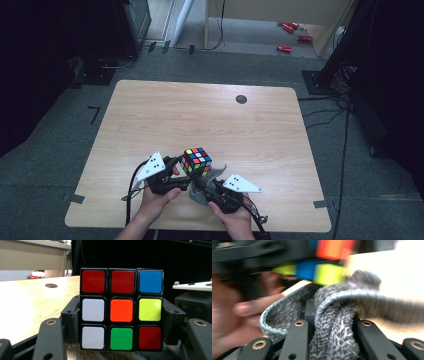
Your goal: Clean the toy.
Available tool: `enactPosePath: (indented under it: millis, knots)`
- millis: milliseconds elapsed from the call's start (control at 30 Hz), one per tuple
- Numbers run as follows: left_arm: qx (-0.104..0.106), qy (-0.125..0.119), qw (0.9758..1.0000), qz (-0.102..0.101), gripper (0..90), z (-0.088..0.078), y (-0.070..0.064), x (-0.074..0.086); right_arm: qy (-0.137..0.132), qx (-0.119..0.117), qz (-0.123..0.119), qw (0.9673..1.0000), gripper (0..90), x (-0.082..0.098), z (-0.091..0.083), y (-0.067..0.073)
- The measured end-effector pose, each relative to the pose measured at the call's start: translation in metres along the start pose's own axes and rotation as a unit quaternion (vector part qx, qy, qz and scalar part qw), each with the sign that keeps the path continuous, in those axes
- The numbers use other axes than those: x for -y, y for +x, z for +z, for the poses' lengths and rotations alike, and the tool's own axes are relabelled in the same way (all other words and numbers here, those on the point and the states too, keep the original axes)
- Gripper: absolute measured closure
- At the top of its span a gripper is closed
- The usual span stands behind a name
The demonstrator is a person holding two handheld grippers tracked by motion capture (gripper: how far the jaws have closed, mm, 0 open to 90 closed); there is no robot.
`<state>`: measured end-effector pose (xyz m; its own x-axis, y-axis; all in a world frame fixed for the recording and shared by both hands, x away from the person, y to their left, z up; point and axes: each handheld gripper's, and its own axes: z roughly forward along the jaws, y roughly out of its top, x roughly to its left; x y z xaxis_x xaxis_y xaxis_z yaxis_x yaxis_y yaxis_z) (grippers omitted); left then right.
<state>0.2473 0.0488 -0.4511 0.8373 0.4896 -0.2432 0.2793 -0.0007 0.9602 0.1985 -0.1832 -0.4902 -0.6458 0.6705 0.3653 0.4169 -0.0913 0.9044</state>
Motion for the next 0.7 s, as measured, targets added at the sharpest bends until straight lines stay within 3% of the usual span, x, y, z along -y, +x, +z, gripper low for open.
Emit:
enactPosePath:
  millis: [133,200,267,333,400,533,633,700]
  knots:
    - [-0.008,0.004,0.9999,-0.011,34.5,-0.002,0.007,0.0,-0.025,0.057,-0.015,0.998,71.5,-0.007,-0.013,-0.022]
    - [-0.011,0.01,0.9998,-0.015,34.5,-0.002,0.01,0.0,-0.025,0.095,-0.042,0.9943,69.9,-0.011,-0.019,-0.032]
    - [-0.014,0.017,0.9996,-0.019,34.5,-0.001,0.012,0.001,-0.002,0.13,-0.062,0.9896,68.8,-0.013,-0.022,-0.042]
    - [-0.017,0.025,0.9993,-0.021,34.4,0.0,0.013,0.002,0.02,0.15,-0.052,0.9872,68.0,-0.013,-0.024,-0.054]
    - [-0.017,0.029,0.9992,-0.023,34.5,0.001,0.013,0.002,0.052,0.175,-0.053,0.9818,66.0,-0.01,-0.024,-0.063]
    - [-0.015,0.035,0.9991,-0.021,34.5,0.002,0.013,0.003,0.093,0.186,-0.066,0.9758,53.4,-0.005,-0.022,-0.075]
    - [-0.017,0.041,0.9988,-0.024,34.5,0.002,0.014,0.003,0.099,0.185,-0.086,0.974,43.8,-0.007,-0.024,-0.078]
    - [-0.016,0.043,0.9986,-0.028,34.4,0.002,0.015,0.003,0.088,0.181,-0.095,0.9748,33.7,-0.011,-0.027,-0.079]
